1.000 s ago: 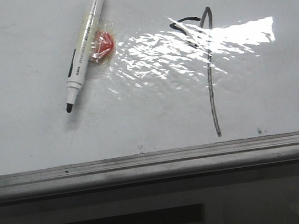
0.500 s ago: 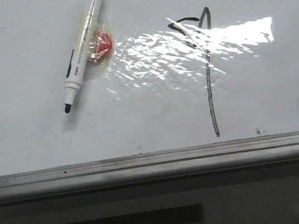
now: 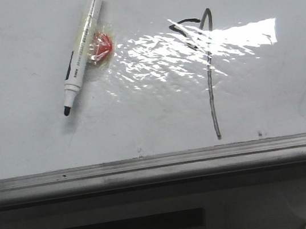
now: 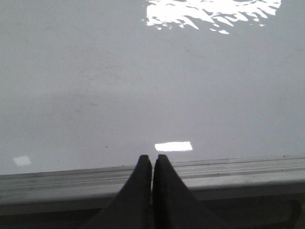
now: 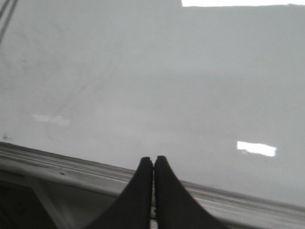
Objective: Write number 9 on whiteboard
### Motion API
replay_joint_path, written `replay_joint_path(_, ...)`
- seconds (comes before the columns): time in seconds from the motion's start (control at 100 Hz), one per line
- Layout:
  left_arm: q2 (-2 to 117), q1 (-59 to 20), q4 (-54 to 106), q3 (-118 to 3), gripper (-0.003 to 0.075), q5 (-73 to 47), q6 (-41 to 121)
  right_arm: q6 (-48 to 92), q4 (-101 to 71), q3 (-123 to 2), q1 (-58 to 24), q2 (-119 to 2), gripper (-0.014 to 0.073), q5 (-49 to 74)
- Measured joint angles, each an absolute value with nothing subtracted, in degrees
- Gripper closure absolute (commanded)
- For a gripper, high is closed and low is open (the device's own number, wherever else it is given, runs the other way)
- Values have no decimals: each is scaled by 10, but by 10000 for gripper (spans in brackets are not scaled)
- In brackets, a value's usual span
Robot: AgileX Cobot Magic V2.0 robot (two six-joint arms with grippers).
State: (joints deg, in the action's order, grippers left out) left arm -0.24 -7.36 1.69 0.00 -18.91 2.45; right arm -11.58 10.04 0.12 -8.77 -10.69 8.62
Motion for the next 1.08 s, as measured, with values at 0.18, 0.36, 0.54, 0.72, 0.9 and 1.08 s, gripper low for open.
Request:
replay_joint_path(0.18,-2,-74,17,0,741,-190,24,-110,96,7,-31,-52,635,116)
replay_joint_path(0.36,-2,-74,17,0,741,-190,24,-108,96,7,-6,1,635,186)
replay_joint_path(0.54,-2,-74,17,0,741,-190,24,-108,96,7,-3,4,635,188)
replay_joint_path(0.72,-2,-74,17,0,741,-190,24,-107,96,7,-2,6,635,188)
replay_joint_path(0.9,-2,-74,17,0,741,-190,24,-107,96,7,-2,6,635,188)
replay_joint_path(1.08,-2,-74,17,0,741,-190,24,-107,96,7,-2,6,635,188)
